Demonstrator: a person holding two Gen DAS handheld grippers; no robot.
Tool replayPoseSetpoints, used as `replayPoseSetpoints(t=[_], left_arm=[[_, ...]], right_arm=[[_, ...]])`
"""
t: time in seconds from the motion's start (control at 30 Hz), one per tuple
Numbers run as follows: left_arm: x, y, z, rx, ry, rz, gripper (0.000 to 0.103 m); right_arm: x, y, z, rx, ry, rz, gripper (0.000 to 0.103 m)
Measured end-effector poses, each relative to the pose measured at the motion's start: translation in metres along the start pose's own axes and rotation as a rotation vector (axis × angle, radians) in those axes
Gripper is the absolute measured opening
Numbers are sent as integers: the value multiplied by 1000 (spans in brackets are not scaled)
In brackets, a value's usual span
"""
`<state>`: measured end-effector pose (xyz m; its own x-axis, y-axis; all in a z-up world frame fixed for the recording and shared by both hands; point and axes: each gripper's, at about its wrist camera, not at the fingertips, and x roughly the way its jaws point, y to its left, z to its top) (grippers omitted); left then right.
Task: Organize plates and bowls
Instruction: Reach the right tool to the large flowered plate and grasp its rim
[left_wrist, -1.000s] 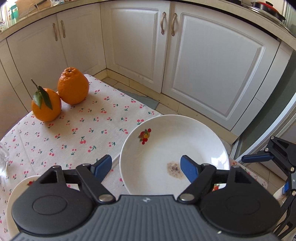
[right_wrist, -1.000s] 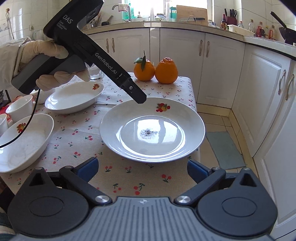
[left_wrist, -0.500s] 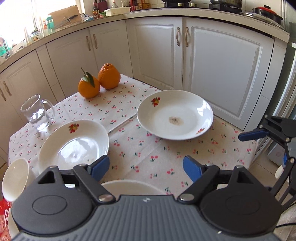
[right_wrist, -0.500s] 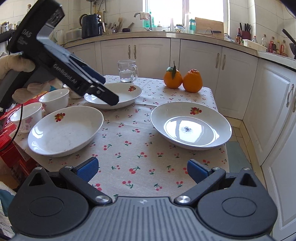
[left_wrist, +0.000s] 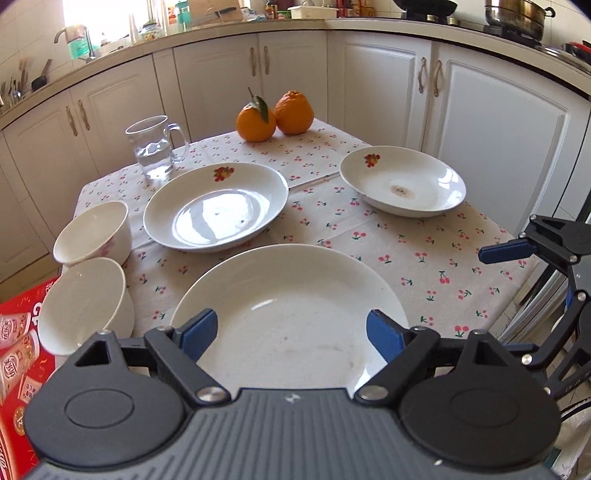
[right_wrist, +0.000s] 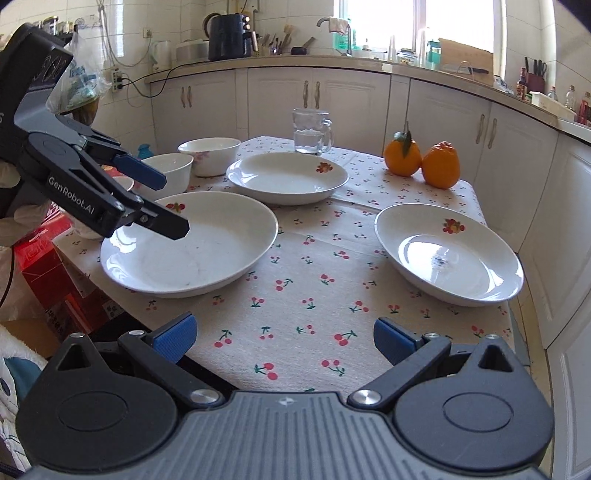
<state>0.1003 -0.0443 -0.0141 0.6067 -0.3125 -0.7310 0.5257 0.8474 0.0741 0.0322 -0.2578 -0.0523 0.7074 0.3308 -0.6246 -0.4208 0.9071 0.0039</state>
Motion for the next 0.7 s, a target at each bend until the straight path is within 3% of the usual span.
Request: replayPoseSetpoints(t=[0.17,0.4,0.7], left_arm=[[-4,17,-2,-19,12,38,88],[-4,27,-16,-51,67,40,88],[-4,39,-13,-77,79,31,88]], right_arm=[[14,10,4,-39,30,28,103],[24,13,10,-80,39,58,103],[38,24,14,-168,59,108,103]])
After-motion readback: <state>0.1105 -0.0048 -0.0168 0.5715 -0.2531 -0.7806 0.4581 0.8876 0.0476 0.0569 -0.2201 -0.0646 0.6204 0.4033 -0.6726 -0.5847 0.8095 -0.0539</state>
